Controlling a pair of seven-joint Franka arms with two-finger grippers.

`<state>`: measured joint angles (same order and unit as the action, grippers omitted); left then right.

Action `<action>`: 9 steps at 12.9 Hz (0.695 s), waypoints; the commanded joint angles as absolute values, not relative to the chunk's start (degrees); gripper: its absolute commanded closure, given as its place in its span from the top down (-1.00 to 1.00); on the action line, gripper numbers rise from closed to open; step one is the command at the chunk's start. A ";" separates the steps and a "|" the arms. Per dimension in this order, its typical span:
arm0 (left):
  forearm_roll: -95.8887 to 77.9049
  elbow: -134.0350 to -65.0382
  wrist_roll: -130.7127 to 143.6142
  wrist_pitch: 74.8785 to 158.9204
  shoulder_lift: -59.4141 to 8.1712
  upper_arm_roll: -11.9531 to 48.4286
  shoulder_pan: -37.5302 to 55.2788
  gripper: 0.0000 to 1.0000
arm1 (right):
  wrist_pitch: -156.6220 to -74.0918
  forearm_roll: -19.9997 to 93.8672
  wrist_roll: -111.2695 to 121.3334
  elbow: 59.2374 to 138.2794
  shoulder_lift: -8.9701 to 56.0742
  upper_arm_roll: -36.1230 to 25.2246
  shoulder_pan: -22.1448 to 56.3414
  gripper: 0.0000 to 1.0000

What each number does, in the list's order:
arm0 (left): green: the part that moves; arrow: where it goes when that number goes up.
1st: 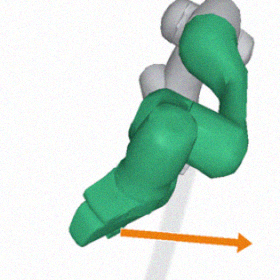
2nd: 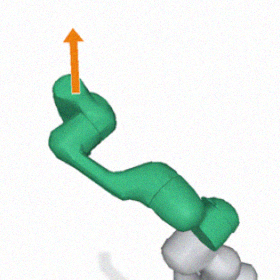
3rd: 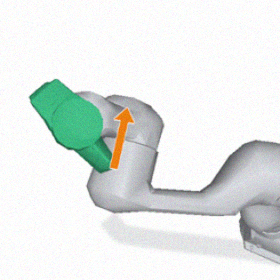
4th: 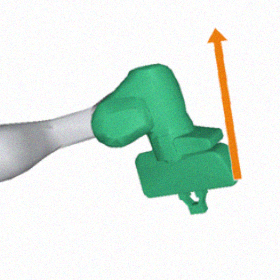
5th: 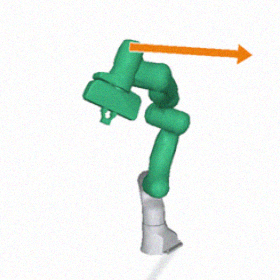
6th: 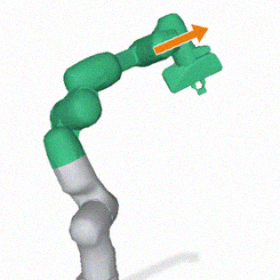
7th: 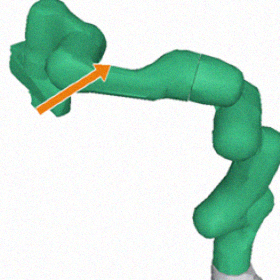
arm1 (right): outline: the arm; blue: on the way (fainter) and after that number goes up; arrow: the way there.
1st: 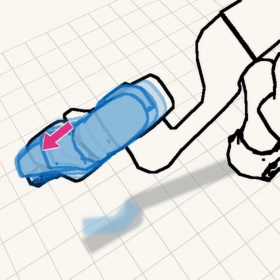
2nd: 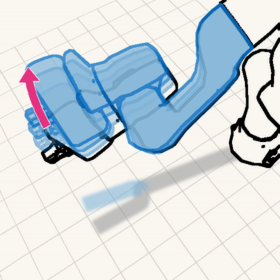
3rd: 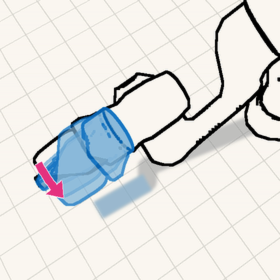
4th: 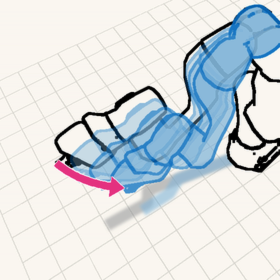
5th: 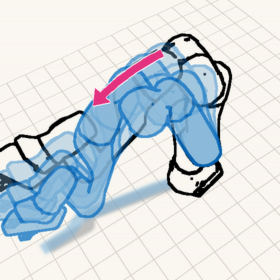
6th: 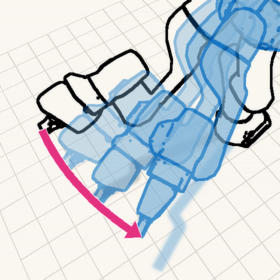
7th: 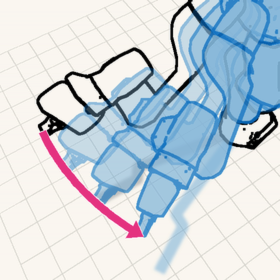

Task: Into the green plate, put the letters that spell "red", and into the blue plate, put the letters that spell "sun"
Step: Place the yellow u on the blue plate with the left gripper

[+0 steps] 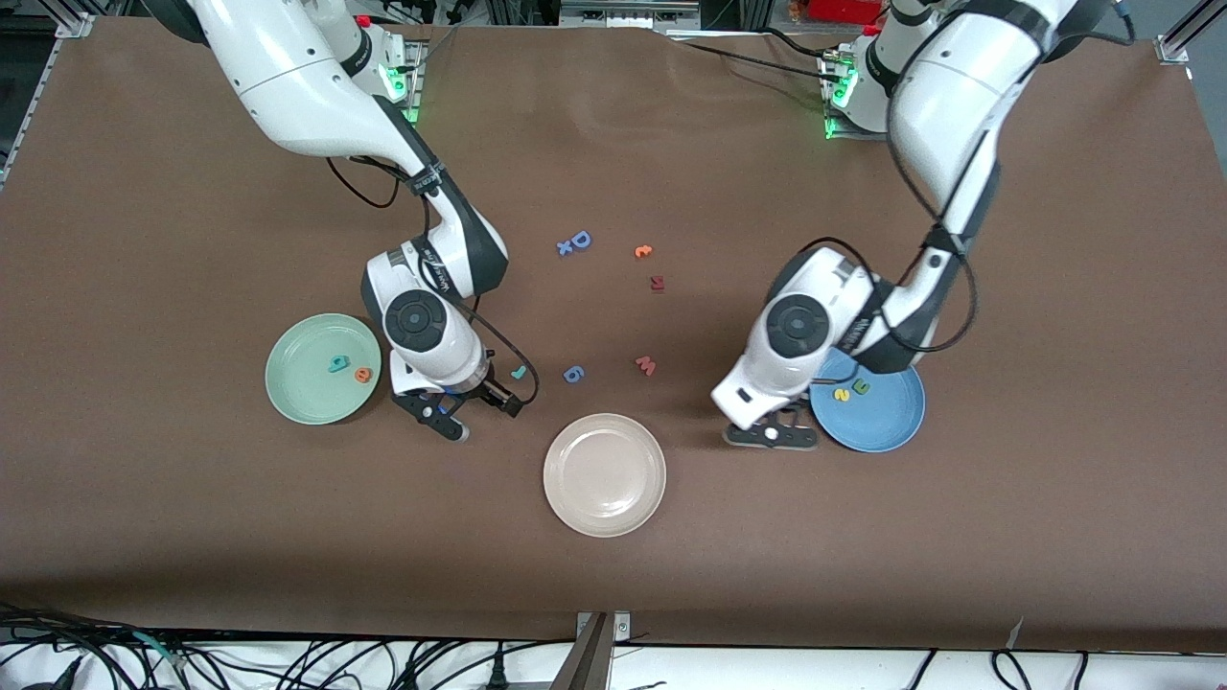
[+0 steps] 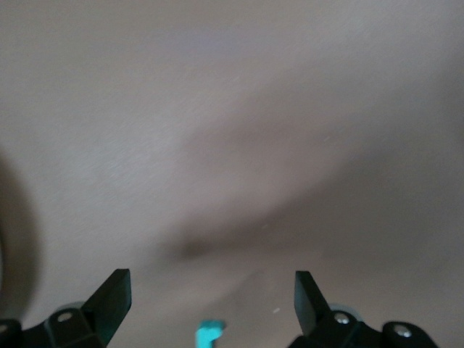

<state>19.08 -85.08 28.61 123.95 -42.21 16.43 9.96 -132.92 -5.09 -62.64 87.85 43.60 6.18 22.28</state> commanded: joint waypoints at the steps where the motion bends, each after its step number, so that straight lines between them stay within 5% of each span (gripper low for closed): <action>1: 17.67 -85.96 20.93 120.33 -39.82 16.79 4.59 -1.00 | -132.54 -4.40 -64.60 85.52 45.44 6.85 23.38 1.00; 7: 18.02 -88.85 18.63 120.15 -41.74 16.61 -4.47 -0.98 | -132.54 -4.57 -67.15 86.92 46.49 6.86 24.61 0.98; 9: 18.28 -89.73 18.72 120.32 -42.27 16.61 -5.01 -0.86 | -133.50 -4.40 -67.24 87.71 46.49 6.86 24.87 0.76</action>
<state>19.07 -88.86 19.81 120.38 -42.31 16.26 -4.65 -132.88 -5.08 -66.39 87.62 46.25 6.75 24.46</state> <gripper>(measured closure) 0.727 0.053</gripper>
